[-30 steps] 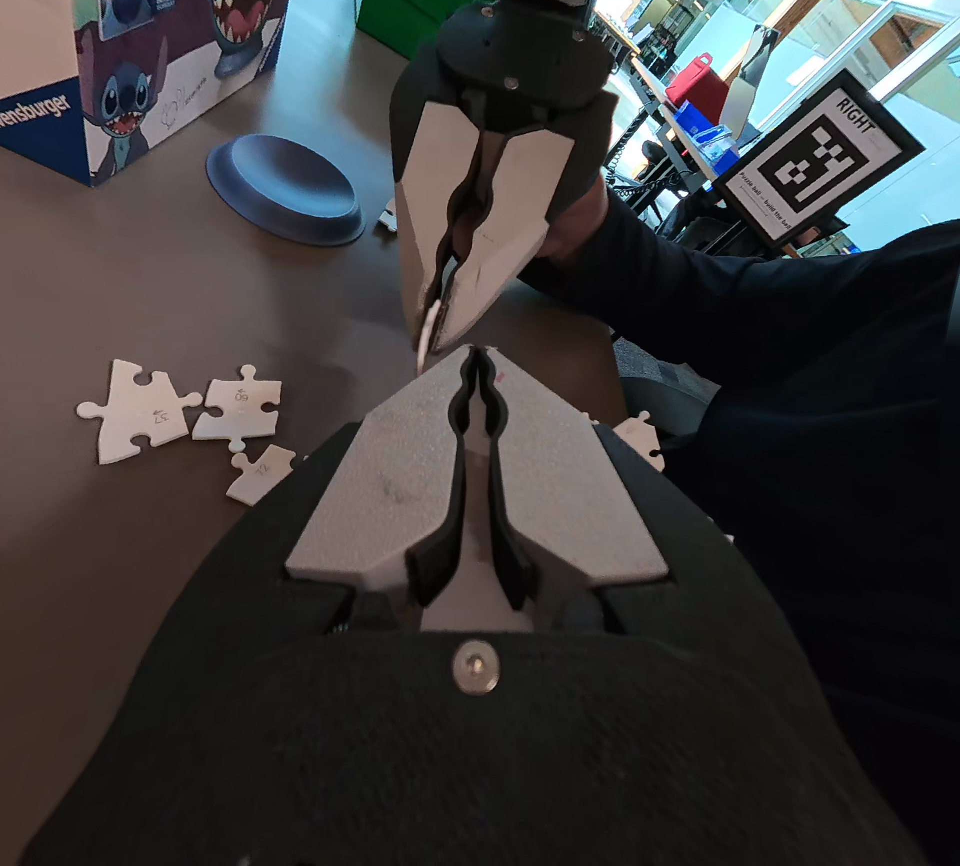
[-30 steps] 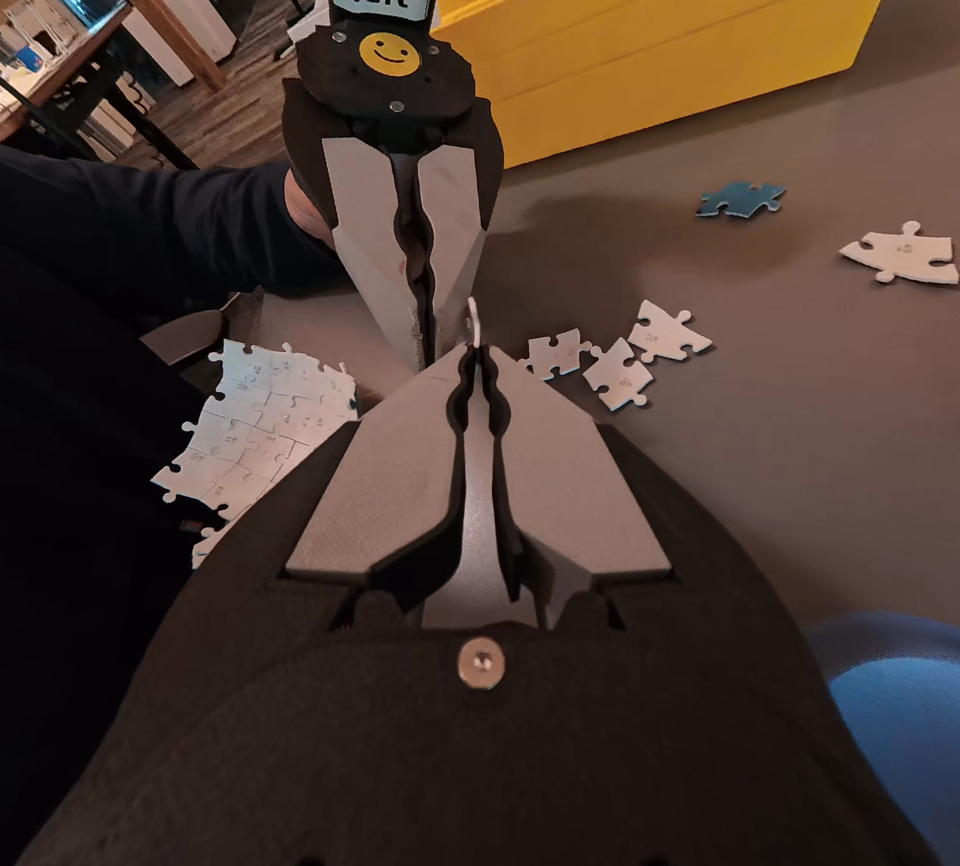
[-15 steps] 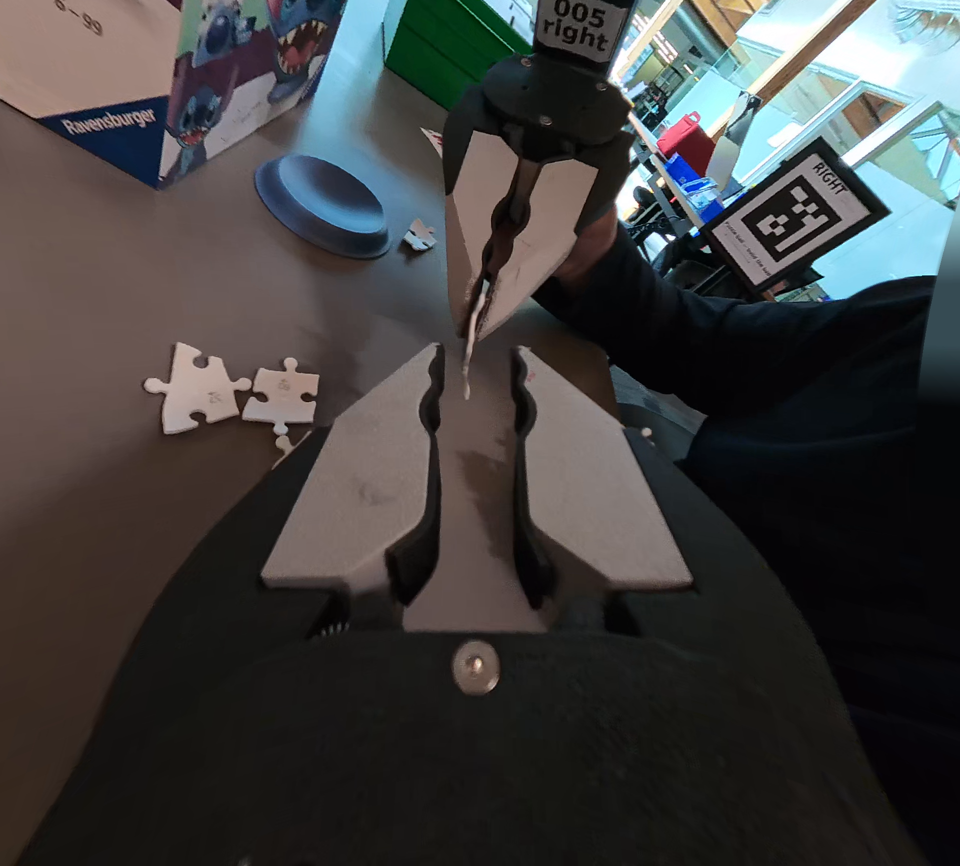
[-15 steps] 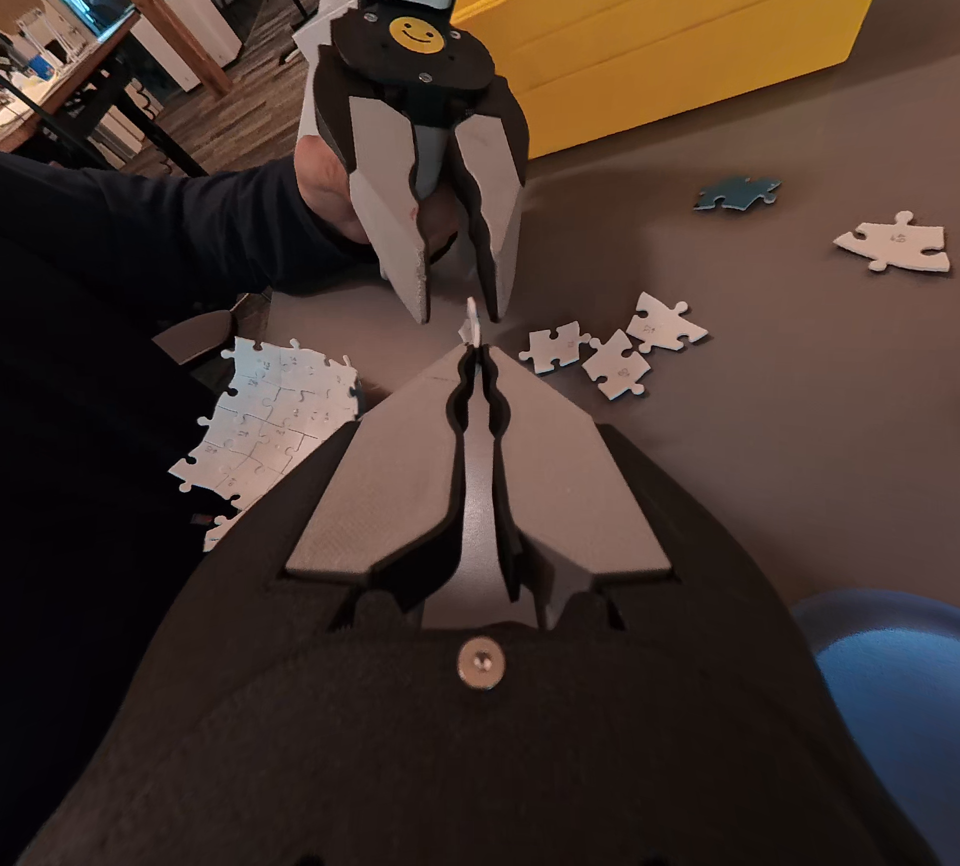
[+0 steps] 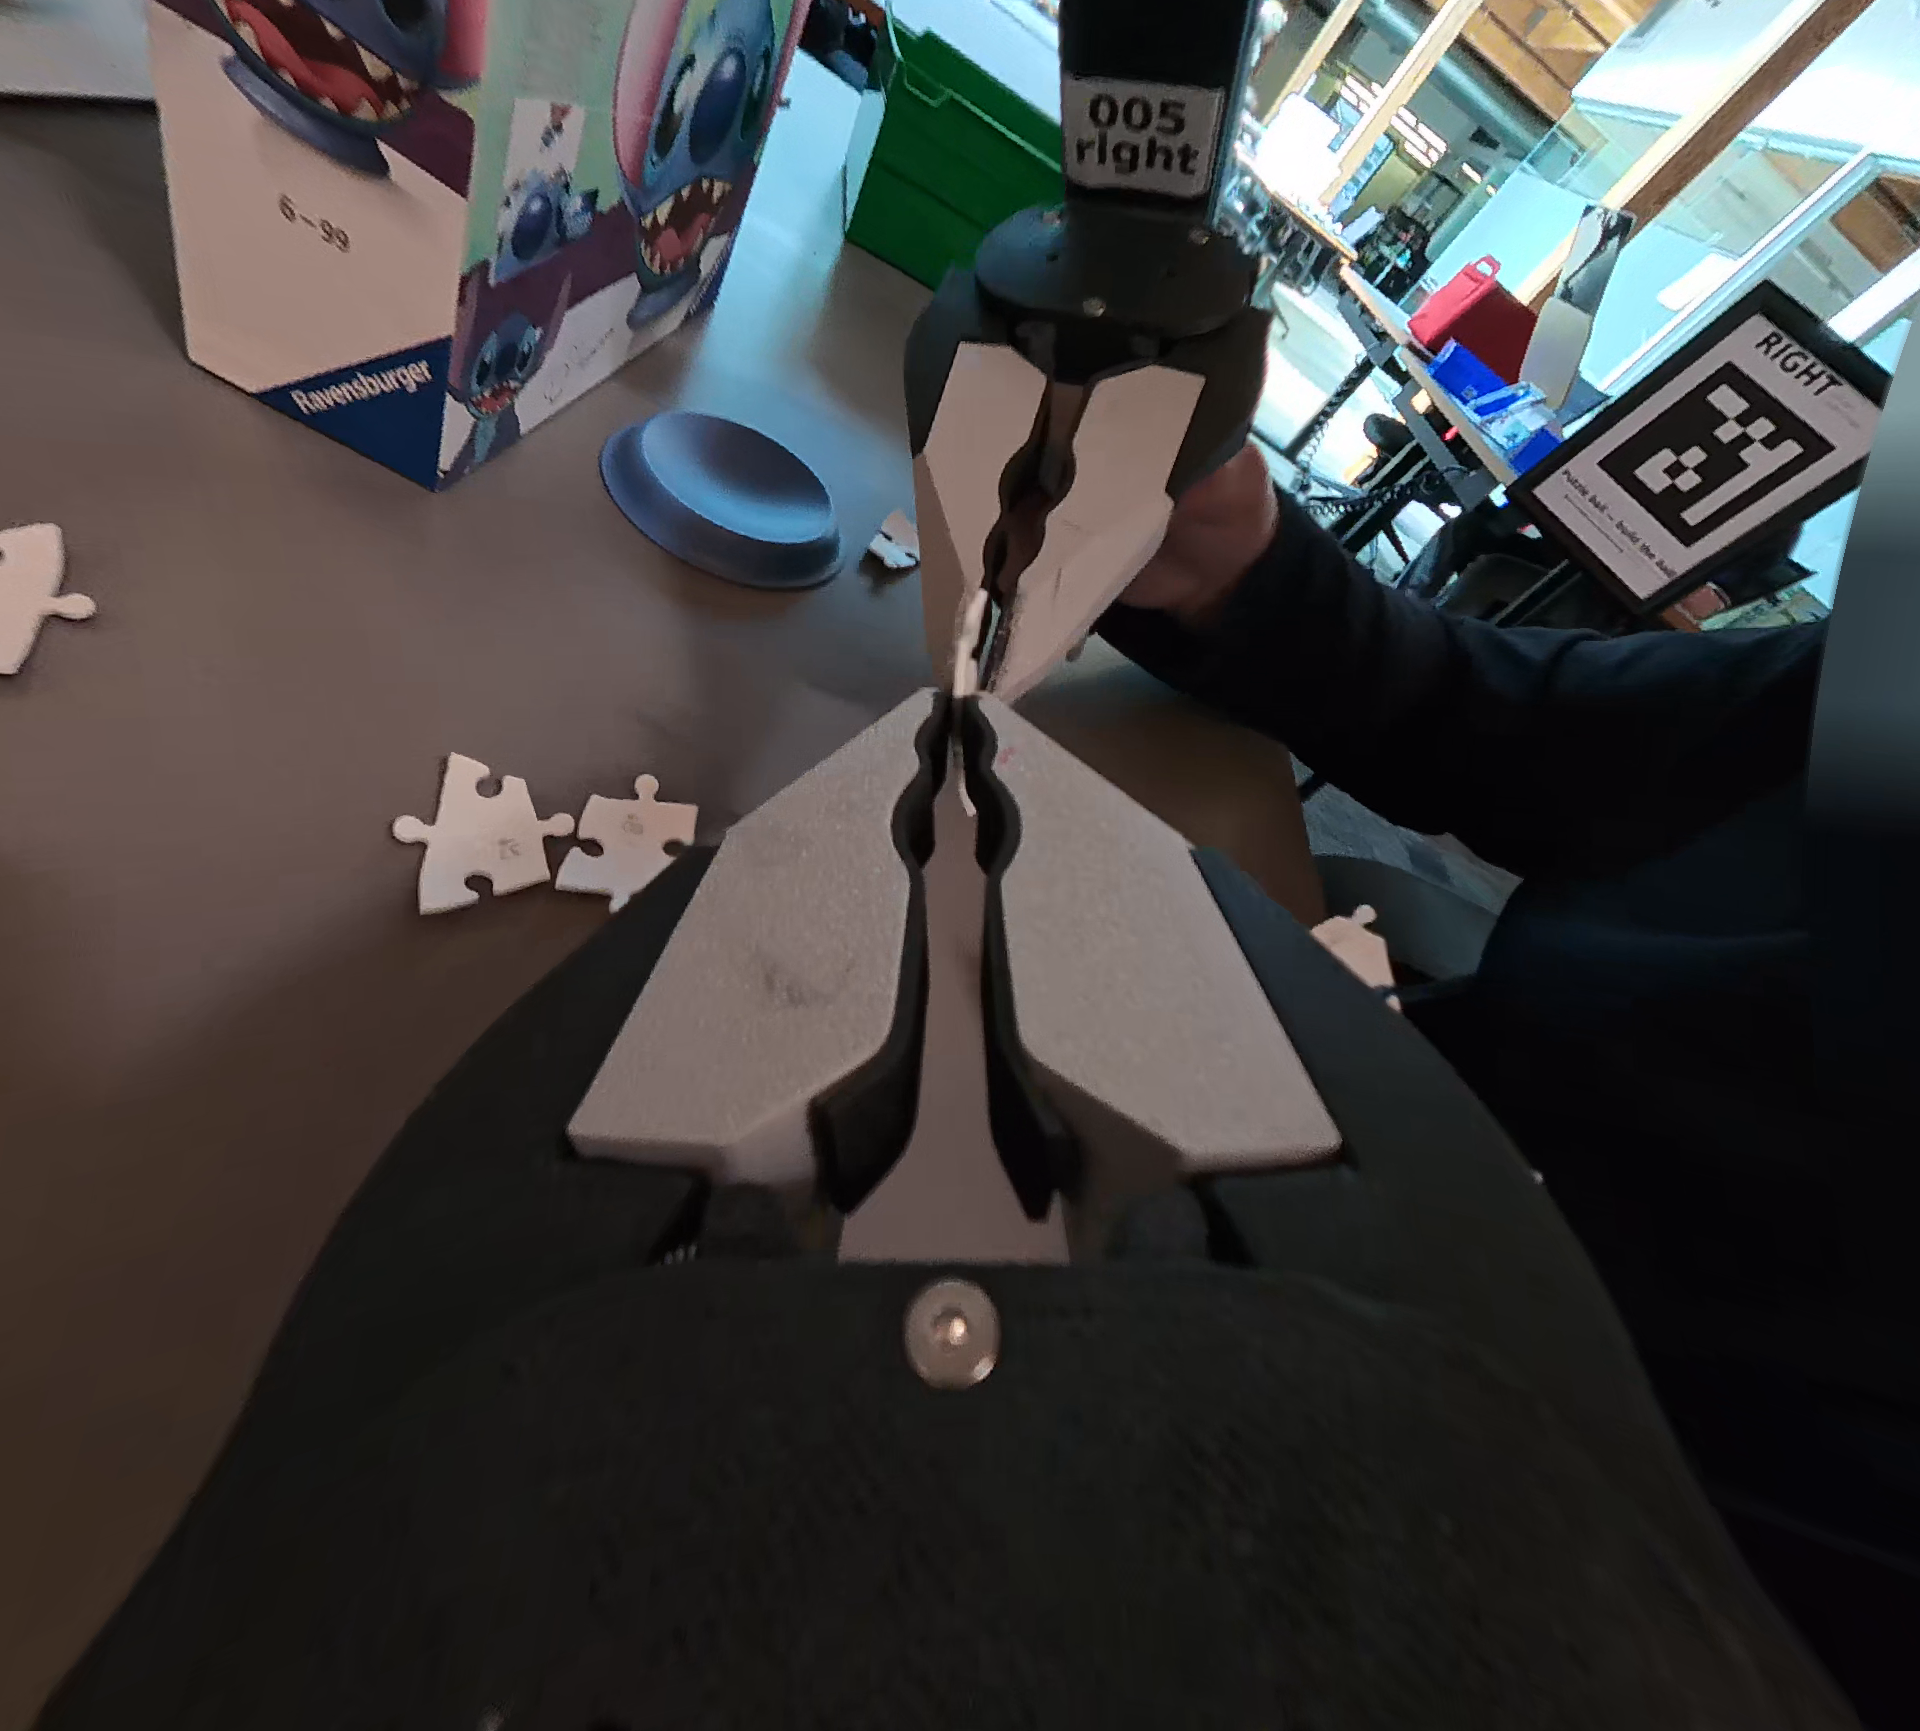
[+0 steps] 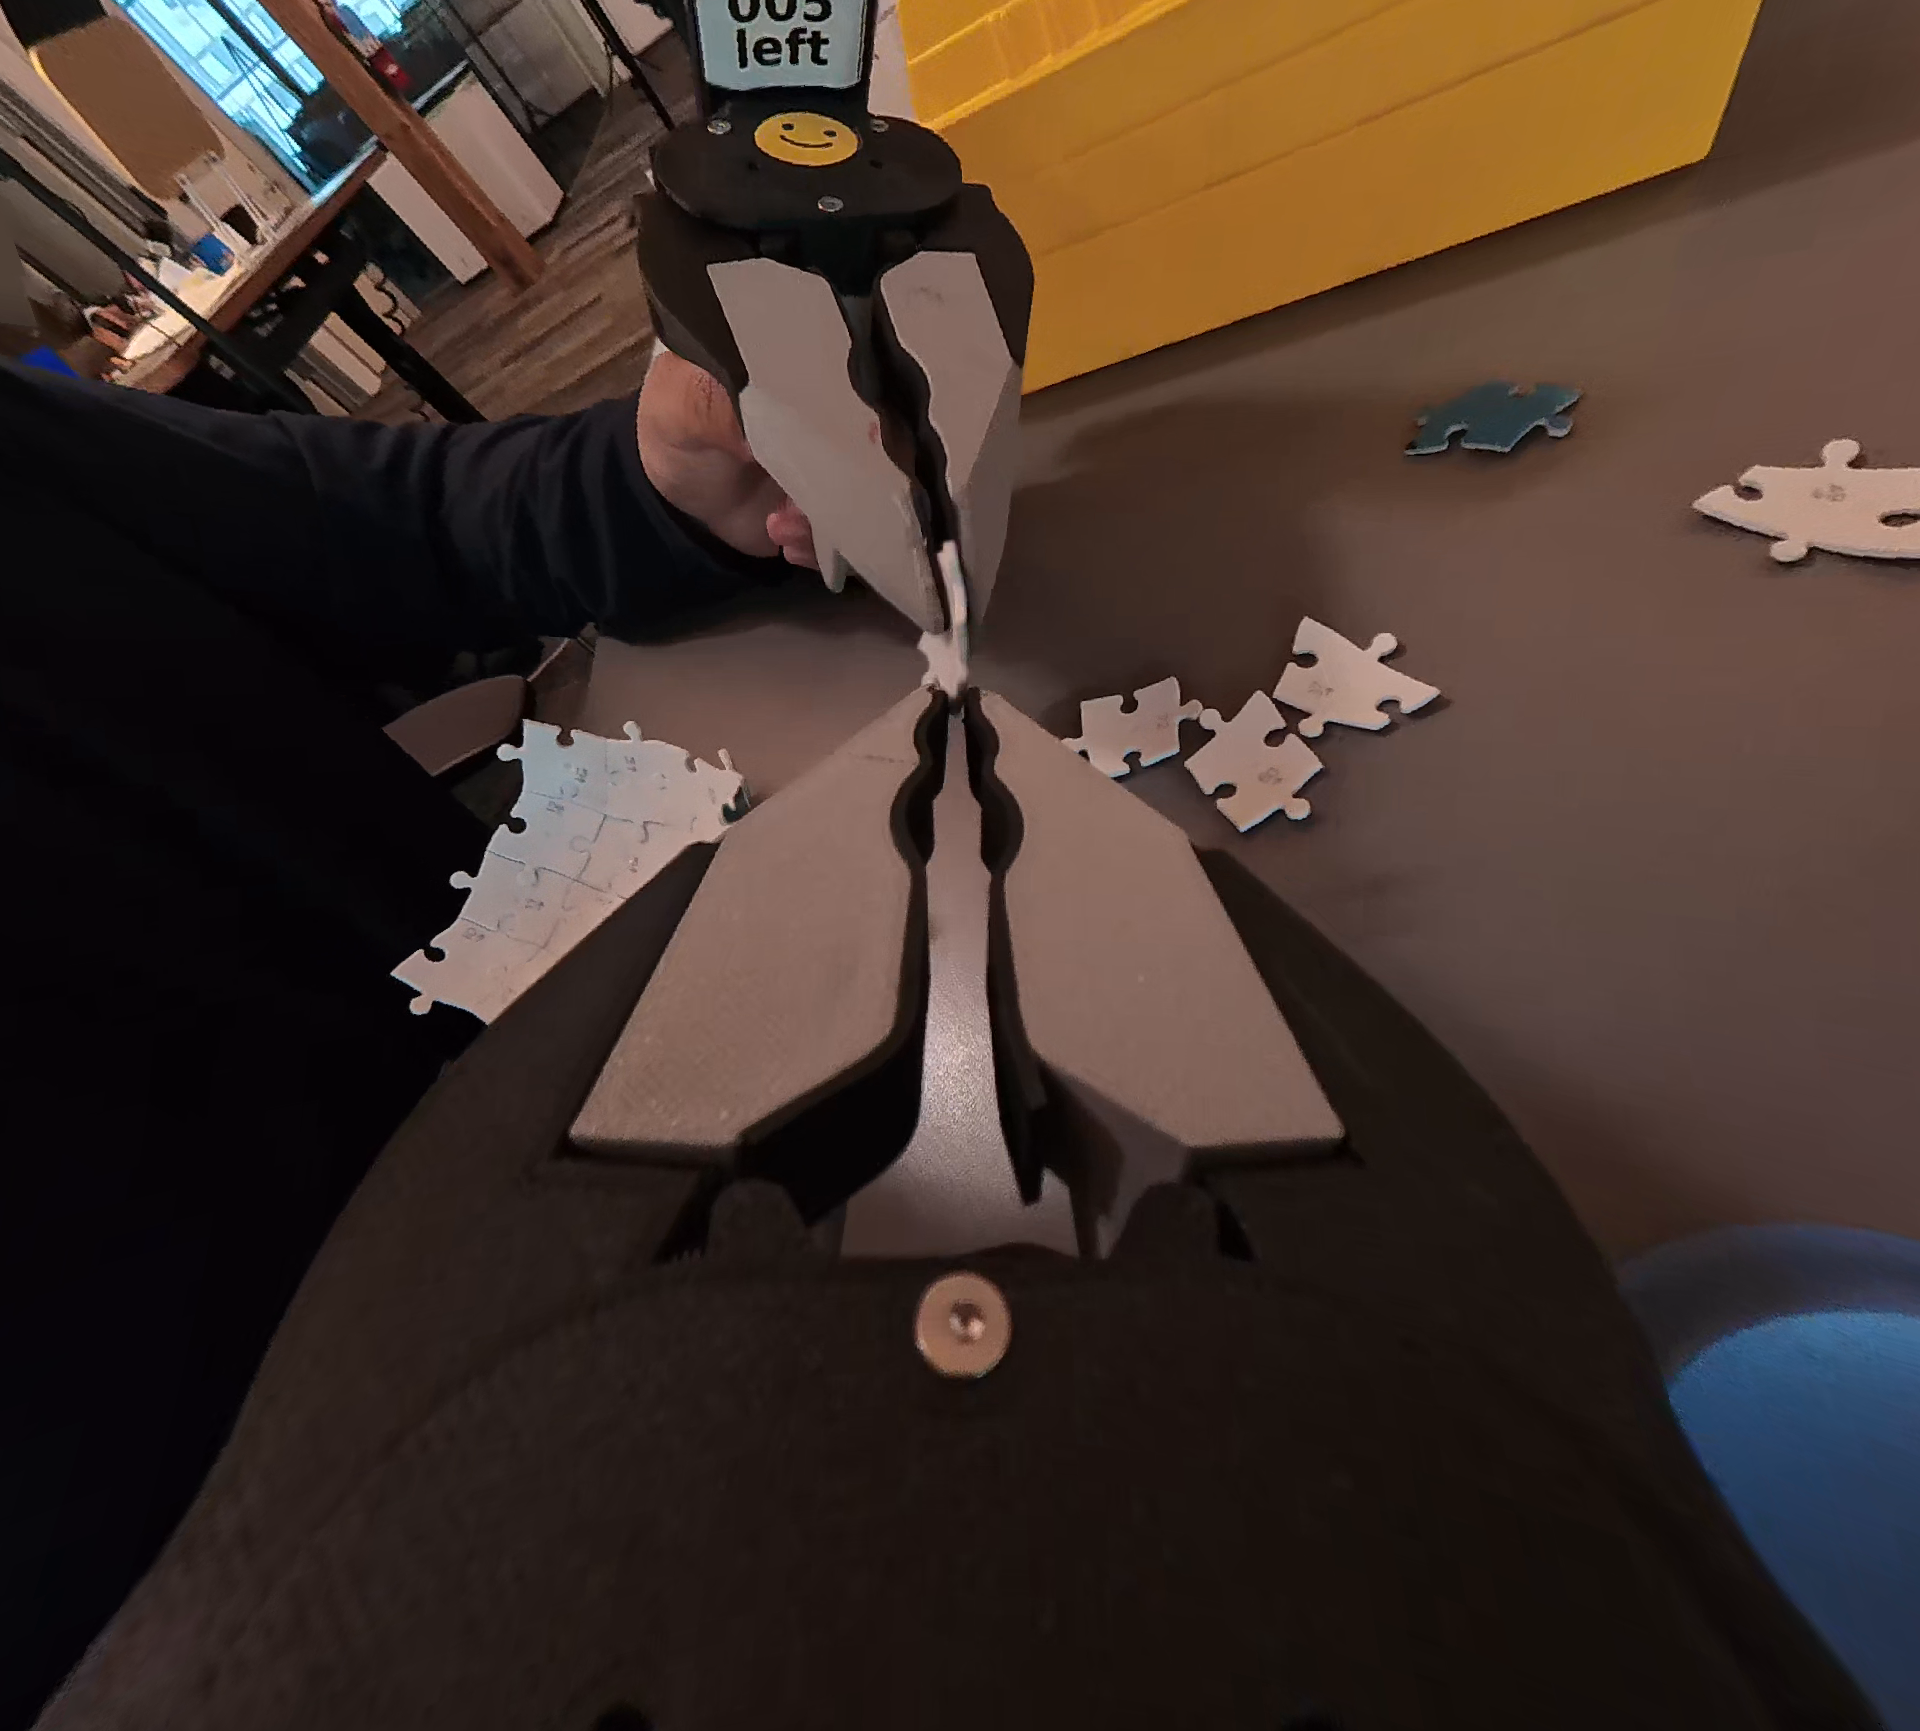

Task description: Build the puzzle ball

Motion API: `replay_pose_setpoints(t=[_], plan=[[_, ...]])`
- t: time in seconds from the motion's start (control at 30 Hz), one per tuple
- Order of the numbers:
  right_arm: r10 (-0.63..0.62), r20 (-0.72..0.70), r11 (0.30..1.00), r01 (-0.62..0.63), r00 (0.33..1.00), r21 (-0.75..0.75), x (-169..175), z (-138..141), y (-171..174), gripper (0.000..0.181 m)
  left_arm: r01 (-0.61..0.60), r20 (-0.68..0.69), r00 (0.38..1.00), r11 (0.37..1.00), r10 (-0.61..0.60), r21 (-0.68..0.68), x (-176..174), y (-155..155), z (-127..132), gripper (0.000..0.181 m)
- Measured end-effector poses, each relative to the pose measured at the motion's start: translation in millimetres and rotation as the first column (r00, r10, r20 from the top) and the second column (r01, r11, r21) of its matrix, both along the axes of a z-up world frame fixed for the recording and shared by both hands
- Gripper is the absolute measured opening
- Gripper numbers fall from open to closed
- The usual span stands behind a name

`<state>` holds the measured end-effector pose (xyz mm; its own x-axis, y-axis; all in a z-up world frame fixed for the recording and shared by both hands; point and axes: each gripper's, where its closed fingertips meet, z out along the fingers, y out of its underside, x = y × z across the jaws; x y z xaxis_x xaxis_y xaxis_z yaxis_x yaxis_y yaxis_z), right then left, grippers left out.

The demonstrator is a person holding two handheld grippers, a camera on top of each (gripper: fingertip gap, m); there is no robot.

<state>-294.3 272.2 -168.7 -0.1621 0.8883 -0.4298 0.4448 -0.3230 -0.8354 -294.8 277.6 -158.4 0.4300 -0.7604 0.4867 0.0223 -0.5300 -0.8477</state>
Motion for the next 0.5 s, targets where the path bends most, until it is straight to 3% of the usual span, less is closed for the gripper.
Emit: replay_pose_setpoints(t=[0.2,0.5], plan=[[0.023,-0.024,0.999,-0.023,0.999,-0.024,-4.9,1.6,-6.0,0.001,-0.056,0.097,0.994,0.998,0.052,0.037,-9.4,6.5,18.1,0.000],[0.005,-0.070,0.998,-0.009,0.998,-0.062,-4.1,9.0,-1.2,0.000,-0.032,0.106,0.994,0.999,0.031,0.009,-3.8,5.4,12.4,0.000]])
